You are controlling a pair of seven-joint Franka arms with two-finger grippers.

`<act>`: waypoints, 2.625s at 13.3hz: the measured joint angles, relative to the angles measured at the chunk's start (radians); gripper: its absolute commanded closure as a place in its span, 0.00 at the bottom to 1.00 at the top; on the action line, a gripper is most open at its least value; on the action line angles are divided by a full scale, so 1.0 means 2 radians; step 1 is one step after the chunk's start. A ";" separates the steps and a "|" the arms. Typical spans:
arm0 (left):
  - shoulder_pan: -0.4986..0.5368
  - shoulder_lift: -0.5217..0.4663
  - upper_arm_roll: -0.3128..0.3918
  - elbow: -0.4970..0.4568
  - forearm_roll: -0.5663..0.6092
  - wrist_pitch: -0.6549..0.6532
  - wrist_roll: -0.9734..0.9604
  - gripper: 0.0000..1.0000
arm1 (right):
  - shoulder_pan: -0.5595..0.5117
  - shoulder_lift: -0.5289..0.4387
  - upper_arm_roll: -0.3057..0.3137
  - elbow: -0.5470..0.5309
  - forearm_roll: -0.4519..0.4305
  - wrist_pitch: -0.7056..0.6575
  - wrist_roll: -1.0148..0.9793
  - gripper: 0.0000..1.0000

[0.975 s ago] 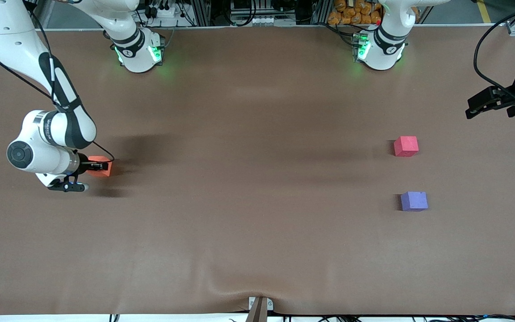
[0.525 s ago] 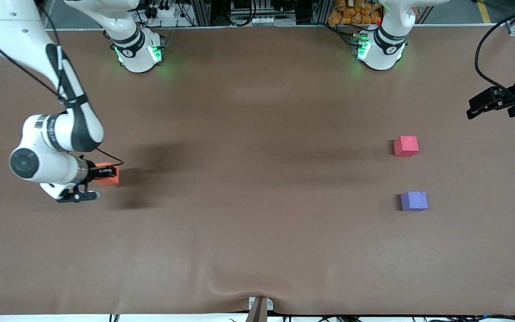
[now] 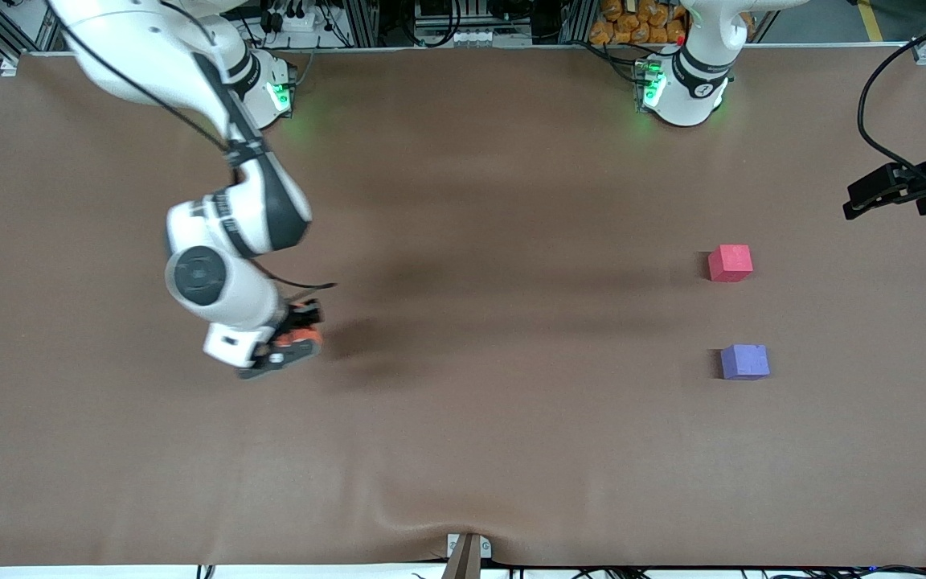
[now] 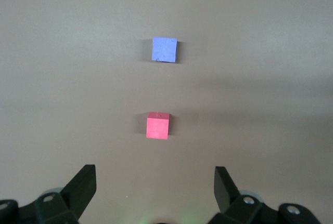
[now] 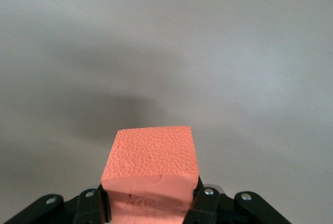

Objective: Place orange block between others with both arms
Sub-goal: 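Carry the orange cube to mid-table and set it down with the right gripper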

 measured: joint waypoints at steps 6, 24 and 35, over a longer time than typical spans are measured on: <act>0.000 0.003 -0.001 0.000 0.000 0.006 0.000 0.00 | 0.124 0.095 0.001 0.080 0.027 0.036 0.160 1.00; -0.013 0.031 -0.004 -0.006 -0.020 0.022 -0.001 0.00 | 0.217 0.163 -0.001 0.127 0.028 0.109 0.386 0.00; -0.177 0.163 -0.008 0.010 -0.020 0.093 -0.086 0.00 | 0.206 0.146 -0.016 0.150 0.026 0.113 0.383 0.00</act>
